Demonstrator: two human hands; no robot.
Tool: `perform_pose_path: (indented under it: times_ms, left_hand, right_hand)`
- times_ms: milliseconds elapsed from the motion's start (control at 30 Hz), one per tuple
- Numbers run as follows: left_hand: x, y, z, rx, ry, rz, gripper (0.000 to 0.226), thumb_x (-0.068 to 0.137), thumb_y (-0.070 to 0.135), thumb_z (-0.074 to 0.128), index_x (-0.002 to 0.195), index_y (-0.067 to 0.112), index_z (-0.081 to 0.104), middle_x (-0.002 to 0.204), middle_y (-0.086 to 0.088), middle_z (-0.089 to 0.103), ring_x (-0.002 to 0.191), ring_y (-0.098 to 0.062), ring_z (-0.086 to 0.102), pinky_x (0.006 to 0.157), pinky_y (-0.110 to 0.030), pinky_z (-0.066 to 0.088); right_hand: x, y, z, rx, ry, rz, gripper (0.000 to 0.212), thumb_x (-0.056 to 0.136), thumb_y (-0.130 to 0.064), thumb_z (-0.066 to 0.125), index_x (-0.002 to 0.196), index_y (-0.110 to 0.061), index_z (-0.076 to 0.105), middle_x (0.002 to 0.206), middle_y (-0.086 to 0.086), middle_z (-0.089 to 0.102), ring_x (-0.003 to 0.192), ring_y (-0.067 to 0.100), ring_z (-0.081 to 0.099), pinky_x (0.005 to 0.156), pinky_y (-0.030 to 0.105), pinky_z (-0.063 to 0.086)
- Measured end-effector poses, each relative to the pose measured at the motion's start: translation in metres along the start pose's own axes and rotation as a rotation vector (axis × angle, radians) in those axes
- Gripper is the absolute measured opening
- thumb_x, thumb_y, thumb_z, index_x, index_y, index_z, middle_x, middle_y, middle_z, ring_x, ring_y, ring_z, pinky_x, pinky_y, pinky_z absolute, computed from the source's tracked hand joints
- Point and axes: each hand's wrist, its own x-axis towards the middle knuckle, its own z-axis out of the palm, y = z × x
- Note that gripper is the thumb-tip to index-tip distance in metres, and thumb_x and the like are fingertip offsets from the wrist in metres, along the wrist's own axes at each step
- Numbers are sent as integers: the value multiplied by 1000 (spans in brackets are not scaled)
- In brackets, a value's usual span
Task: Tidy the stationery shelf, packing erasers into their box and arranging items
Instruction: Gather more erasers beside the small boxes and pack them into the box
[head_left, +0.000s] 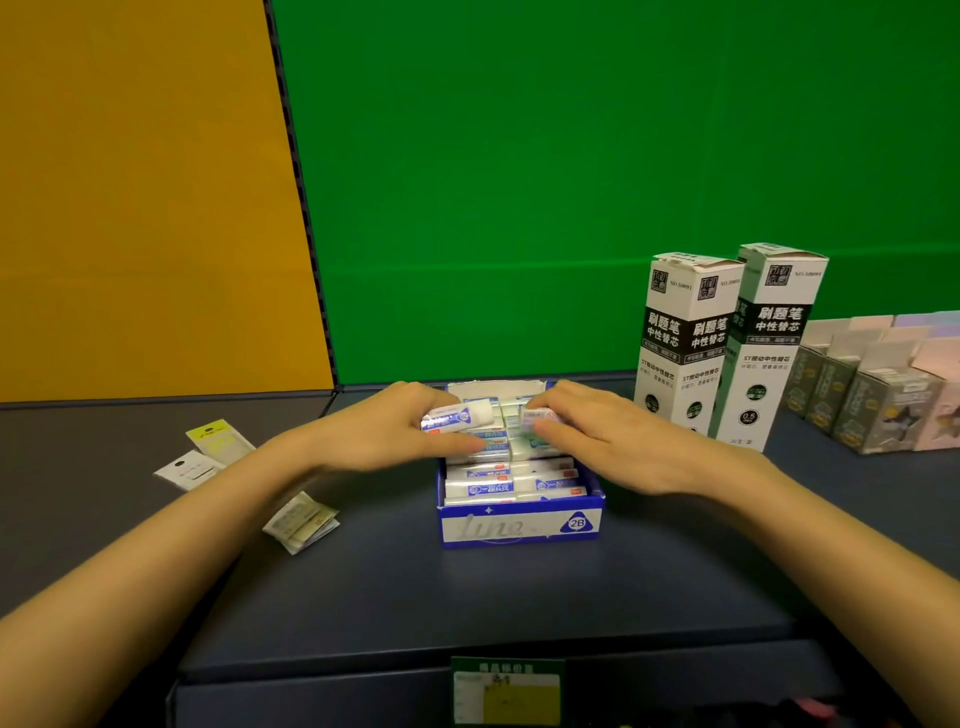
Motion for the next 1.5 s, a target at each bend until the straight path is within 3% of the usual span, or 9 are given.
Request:
perform_pose_path:
  times_ms: [100, 200, 233, 333, 533, 733, 967, 1333, 1500]
  left_hand:
    - [-4, 5, 4, -104, -46, -56, 31, 85, 44, 46, 106, 25, 59, 111, 18, 62, 93, 1, 63, 83, -7, 46]
    - [-6, 4, 6, 9, -23, -82, 31, 96, 35, 28, 122, 29, 46, 116, 24, 41, 97, 12, 42, 76, 11, 26]
    - [-8, 4, 6, 59, -1, -74, 31, 97, 34, 28, 119, 26, 48, 119, 21, 43, 101, 6, 41, 77, 8, 27]
    - [-11, 4, 3, 148, 57, -10, 24, 96, 32, 36, 86, 18, 53, 88, 8, 54, 81, -7, 47, 67, -9, 36]
    - [-10, 3, 3, 346, 149, 87, 30, 89, 37, 50, 108, 18, 62, 94, 4, 58, 73, -7, 47, 61, -12, 35]
    - [-6, 6, 6, 486, 225, 83, 38, 82, 51, 54, 108, 25, 64, 91, 9, 61, 75, -10, 50, 61, -23, 38]
    - [-4, 10, 14, 661, 188, 83, 41, 84, 52, 51, 117, 31, 61, 112, 8, 61, 95, -9, 54, 66, -25, 39]
    - [-1, 14, 21, 658, 243, 81, 32, 81, 47, 60, 104, 27, 68, 113, 10, 66, 102, -12, 57, 75, -28, 44]
    - [-2, 12, 21, 634, 211, 104, 28, 86, 44, 53, 103, 28, 70, 109, 9, 64, 90, -7, 53, 62, -22, 33]
  right_hand:
    - [-1, -3, -3, -67, -52, -33, 36, 98, -33, 33, 127, -20, 49, 120, 2, 56, 112, 15, 49, 100, 36, 38]
    - [-2, -2, -4, -117, -70, -55, 39, 94, -37, 42, 131, -26, 47, 119, -7, 55, 107, 8, 45, 97, 28, 37]
    - [-2, -1, -4, -110, -69, -47, 39, 93, -38, 46, 130, -28, 47, 115, -10, 54, 103, 5, 42, 95, 26, 37]
    - [0, 1, -3, -70, -12, -60, 32, 87, -36, 56, 118, -28, 52, 117, -9, 58, 102, 3, 46, 95, 28, 41]
    - [2, 5, 0, -88, 36, -63, 22, 80, -33, 67, 101, -29, 63, 107, -13, 65, 93, 3, 53, 88, 27, 46]
    - [0, 5, -3, -70, 21, -75, 20, 82, -33, 64, 99, -27, 71, 104, -10, 66, 91, 7, 60, 85, 35, 50]
    - [-4, 8, -2, -35, 24, -63, 21, 84, -32, 63, 103, -28, 71, 106, -8, 68, 93, 8, 61, 85, 36, 51]
    - [-7, 4, -1, -19, 67, -39, 19, 82, -31, 66, 99, -26, 73, 101, -8, 69, 88, 6, 61, 83, 33, 52]
    - [-10, 2, 2, 4, 122, -24, 15, 80, -30, 68, 93, -24, 73, 96, -8, 70, 84, 6, 62, 80, 33, 53]
